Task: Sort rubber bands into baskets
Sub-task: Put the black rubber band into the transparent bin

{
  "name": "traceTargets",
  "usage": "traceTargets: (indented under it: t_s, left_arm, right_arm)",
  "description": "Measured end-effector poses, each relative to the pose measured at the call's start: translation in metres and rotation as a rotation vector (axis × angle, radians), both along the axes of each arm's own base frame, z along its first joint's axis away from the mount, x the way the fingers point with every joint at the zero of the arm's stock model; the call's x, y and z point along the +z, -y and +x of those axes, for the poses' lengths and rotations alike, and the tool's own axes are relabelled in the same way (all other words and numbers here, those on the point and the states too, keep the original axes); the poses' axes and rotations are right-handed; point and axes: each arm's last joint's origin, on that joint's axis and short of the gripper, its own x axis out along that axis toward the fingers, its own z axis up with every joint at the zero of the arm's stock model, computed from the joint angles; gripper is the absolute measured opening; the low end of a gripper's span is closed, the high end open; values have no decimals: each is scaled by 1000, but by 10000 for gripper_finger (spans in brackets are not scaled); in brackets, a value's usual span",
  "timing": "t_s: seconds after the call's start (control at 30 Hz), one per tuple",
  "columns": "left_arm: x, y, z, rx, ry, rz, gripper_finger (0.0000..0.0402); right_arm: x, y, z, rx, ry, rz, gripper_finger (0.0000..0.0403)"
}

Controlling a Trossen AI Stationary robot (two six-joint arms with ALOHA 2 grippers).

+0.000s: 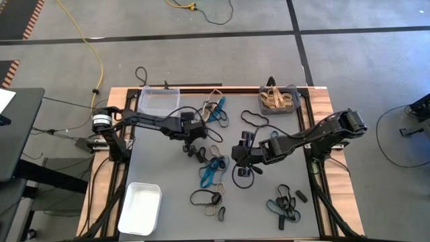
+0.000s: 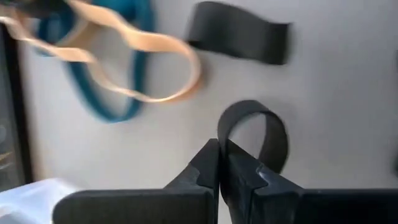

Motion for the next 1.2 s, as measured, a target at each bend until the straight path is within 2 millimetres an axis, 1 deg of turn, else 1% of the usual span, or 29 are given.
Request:
traceTargets:
  t_s: [0.1,0.2,0.33,0.4,0.5,0.57,0.63,0.77,0.93,1.1,1.2]
  left_arm:
    - [12,-6,2,12,-46,76,0]
    - [26,-14,4,39,-74,108,0]
    - [49,-30,-2,86,-78,136,0]
    - [60,-42,-11,131,-57,144,0]
    - [79,-63,-30,225,-4,150,0]
    - [90,-78,-44,287,46,119,0]
    - [97,-92,-58,346,96,60,0]
    - [100,-118,-80,443,145,-41,0]
    - [93,-141,-99,552,128,-67,0]
    - [93,-152,-112,610,144,-97,1]
    - [93,-156,-118,632,131,-109,15]
  right_arm:
    - [0,0,0,0,0,-1,217]
    - [0,0,0,0,-2,-1,217]
    - [0,0,0,1,-6,-2,217]
    - [-1,0,0,2,-9,-4,217]
    - [-1,0,-1,1,-12,-4,217]
    - [-1,0,-1,1,-12,-4,217]
    - [-1,0,-1,1,-12,-3,217]
    - [-1,0,-1,1,-8,-2,217]
    - [0,0,0,1,-3,-1,217]
    - [0,0,0,1,-2,-1,217]
    - [0,0,0,1,-2,-1,217]
